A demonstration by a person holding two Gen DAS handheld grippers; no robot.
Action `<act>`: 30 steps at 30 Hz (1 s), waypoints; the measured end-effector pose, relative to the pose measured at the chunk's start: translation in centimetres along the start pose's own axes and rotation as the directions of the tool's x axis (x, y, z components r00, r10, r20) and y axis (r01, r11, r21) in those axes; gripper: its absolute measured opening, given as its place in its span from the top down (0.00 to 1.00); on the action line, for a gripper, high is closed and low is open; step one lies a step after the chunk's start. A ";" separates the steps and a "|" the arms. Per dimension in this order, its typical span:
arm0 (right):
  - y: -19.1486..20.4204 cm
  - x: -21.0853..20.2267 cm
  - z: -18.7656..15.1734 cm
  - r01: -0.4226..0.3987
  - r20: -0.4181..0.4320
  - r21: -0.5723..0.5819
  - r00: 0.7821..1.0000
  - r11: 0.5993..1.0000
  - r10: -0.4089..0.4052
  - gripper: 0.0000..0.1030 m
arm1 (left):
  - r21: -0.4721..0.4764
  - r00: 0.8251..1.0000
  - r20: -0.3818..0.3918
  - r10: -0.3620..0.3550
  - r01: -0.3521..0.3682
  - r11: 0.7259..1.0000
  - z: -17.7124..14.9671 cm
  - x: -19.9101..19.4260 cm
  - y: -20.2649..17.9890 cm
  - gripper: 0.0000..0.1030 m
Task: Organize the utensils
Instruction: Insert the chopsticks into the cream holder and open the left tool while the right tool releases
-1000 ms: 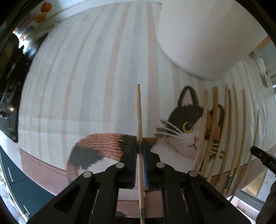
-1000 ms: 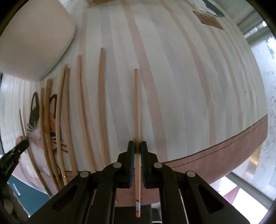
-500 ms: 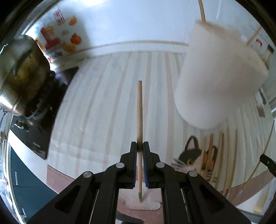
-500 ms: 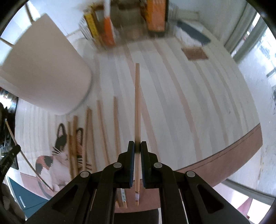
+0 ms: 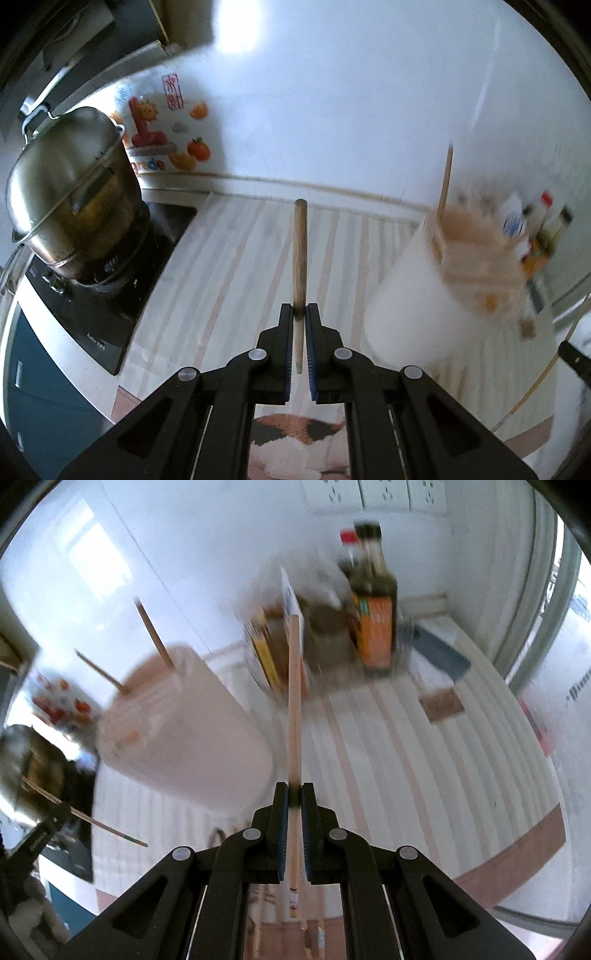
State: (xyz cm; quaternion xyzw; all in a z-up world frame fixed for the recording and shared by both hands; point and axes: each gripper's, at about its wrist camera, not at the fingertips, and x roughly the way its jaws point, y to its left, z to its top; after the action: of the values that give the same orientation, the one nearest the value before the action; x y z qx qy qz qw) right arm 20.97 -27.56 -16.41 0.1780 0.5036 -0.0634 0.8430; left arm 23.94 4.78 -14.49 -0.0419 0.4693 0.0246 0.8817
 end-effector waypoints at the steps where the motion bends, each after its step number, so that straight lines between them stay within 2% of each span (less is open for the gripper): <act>1: 0.2 -0.5 0.6 -0.016 0.008 0.003 1.000 1.000 0.016 0.93 | -0.020 1.000 0.015 -0.018 0.018 1.000 1.0 -1.1 0.3 0.96; 6: 1.8 -4.0 4.1 -0.104 0.058 0.006 0.993 0.995 0.104 0.93 | -0.059 0.990 0.090 -0.105 0.111 0.992 5.0 -5.9 0.8 0.96; 10: 3.3 -7.0 7.5 -0.166 0.119 -0.003 0.979 0.986 0.166 0.93 | -0.054 0.969 0.158 -0.188 0.199 0.979 8.5 -9.9 0.0 0.96; 16: 6.7 -9.5 12.5 -0.200 0.213 -0.047 0.955 0.979 0.205 0.93 | -0.024 0.944 0.214 -0.250 0.261 0.965 11.6 -12.6 -2.7 0.96; 19: 8.4 -8.9 14.3 -0.200 0.235 -0.066 0.949 0.978 0.210 0.93 | -0.007 0.942 0.210 -0.263 0.271 0.963 12.7 -11.9 -4.5 0.96; 21: 9.4 -8.0 15.2 -0.193 0.241 -0.076 0.949 0.978 0.206 0.93 | 0.003 0.946 0.194 -0.259 0.264 0.965 13.2 -10.7 -5.9 0.96; 25: 10.8 -5.2 16.8 -0.172 0.241 -0.090 0.952 0.981 0.189 0.93 | 0.016 0.962 0.130 -0.239 0.239 0.971 13.8 -6.8 -8.0 0.96; 30: 11.6 -1.0 17.4 -0.148 0.217 -0.114 0.961 0.982 0.170 0.93 | 0.008 0.972 0.048 -0.232 0.232 0.973 13.1 -2.5 -9.3 0.96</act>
State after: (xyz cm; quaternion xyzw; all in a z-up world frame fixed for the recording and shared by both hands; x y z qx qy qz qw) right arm 38.22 -23.18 -5.35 0.1684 0.3911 0.0091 0.9048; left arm 34.11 -3.17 -4.65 -0.0947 0.4398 -0.0780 0.8897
